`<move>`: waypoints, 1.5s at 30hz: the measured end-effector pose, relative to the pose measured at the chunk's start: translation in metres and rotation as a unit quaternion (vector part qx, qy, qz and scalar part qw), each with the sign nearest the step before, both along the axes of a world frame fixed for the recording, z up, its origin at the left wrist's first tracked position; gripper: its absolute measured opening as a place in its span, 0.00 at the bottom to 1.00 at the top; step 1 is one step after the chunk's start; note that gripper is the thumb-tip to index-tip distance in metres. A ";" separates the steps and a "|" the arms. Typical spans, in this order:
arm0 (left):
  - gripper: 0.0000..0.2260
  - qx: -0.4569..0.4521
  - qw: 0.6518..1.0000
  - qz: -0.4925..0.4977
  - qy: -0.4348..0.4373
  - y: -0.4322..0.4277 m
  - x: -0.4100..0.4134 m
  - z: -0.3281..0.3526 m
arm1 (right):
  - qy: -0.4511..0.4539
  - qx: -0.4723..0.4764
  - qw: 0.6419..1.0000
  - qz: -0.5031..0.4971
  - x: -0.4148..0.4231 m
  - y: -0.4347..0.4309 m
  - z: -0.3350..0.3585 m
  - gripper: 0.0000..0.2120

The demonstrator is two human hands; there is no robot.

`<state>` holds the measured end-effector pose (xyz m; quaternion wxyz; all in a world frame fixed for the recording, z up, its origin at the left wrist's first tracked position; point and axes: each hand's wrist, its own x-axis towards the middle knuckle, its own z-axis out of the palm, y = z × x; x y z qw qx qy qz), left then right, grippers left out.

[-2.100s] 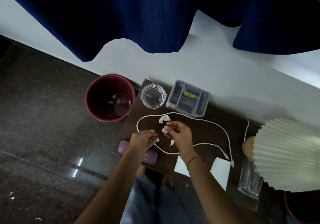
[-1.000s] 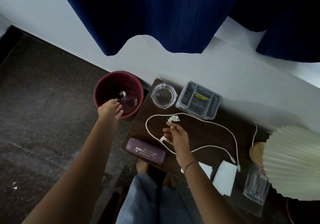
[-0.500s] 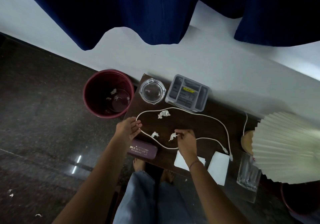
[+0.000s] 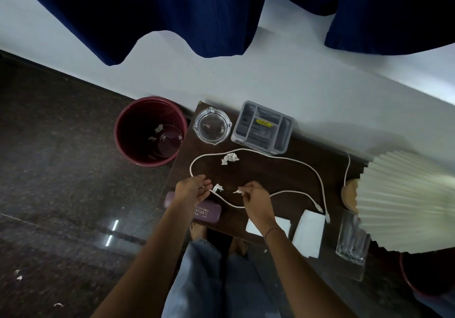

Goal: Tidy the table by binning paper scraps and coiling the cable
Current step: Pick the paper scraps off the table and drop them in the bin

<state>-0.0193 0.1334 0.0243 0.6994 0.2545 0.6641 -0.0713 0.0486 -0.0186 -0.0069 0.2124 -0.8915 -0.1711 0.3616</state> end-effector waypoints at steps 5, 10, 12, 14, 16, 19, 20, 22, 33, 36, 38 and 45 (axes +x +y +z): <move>0.13 -0.019 0.999 -0.040 -0.010 -0.009 0.002 0.004 | 0.158 0.148 0.945 -0.247 0.005 0.020 0.013 0.07; 0.05 -0.010 0.996 -0.033 -0.084 -0.010 0.000 0.008 | 0.201 0.189 0.923 -0.269 0.002 0.044 0.025 0.07; 0.02 -0.005 0.994 -0.030 -0.106 -0.007 -0.002 0.010 | 0.173 0.173 0.935 -0.255 0.000 0.051 0.028 0.10; 0.03 0.001 0.994 -0.023 -0.111 -0.004 -0.006 0.010 | 0.162 0.174 0.941 -0.242 -0.004 0.056 0.029 0.10; 0.02 0.009 0.994 -0.009 -0.105 0.001 -0.010 0.011 | 0.162 0.175 0.948 -0.210 -0.008 0.059 0.031 0.11; 0.07 0.027 0.996 0.008 -0.088 0.011 -0.013 0.010 | 0.229 0.188 0.934 -0.199 -0.012 0.063 0.034 0.13; 0.08 0.035 0.996 0.003 -0.080 0.013 -0.014 0.010 | 0.263 0.199 0.921 -0.207 -0.014 0.064 0.035 0.13; 0.10 0.064 0.996 0.006 -0.057 0.021 -0.014 0.010 | 0.302 0.214 0.903 -0.220 -0.019 0.068 0.037 0.13; 0.20 0.139 0.967 0.205 -0.055 0.114 -0.016 0.012 | 0.321 0.238 0.856 -0.328 -0.013 0.057 0.031 0.10; 0.19 0.137 0.976 0.171 -0.003 0.132 -0.019 0.004 | 0.306 0.225 0.861 -0.339 -0.008 0.051 0.028 0.11; 0.18 0.131 0.981 0.143 0.001 0.131 -0.020 0.001 | 0.278 0.206 0.878 -0.331 -0.006 0.049 0.025 0.11; 0.16 0.097 0.988 0.118 0.026 0.093 -0.016 -0.006 | 0.017 0.070 0.993 -0.092 0.004 0.050 0.014 0.15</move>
